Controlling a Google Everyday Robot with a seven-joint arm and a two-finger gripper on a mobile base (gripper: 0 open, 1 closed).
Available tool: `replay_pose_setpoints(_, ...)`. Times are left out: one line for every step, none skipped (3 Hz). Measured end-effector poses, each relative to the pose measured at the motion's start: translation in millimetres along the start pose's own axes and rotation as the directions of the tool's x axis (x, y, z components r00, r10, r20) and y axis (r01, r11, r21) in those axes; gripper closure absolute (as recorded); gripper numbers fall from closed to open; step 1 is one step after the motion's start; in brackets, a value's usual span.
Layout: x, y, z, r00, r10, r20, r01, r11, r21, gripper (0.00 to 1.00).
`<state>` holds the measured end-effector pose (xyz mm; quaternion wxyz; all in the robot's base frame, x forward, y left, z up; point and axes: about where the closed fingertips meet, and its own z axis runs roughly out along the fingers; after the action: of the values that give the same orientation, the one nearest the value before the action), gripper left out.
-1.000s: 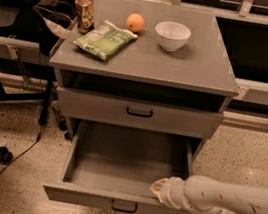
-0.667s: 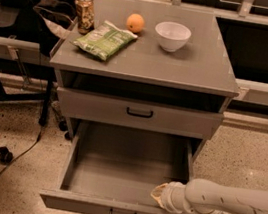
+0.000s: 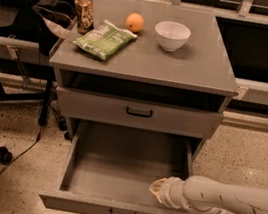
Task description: Open middle drawer
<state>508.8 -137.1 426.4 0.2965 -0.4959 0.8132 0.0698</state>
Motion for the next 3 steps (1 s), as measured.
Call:
replay_pose_setpoints(0.0, 0.0, 0.0, 1.000, 0.000, 0.000, 0.000, 1.0000, 0.000, 0.58)
replay_pose_setpoints(0.0, 0.0, 0.0, 1.000, 0.000, 0.000, 0.000, 1.0000, 0.000, 0.35)
replay_pose_setpoints(0.0, 0.1, 0.1, 1.000, 0.000, 0.000, 0.000, 1.0000, 0.000, 0.11)
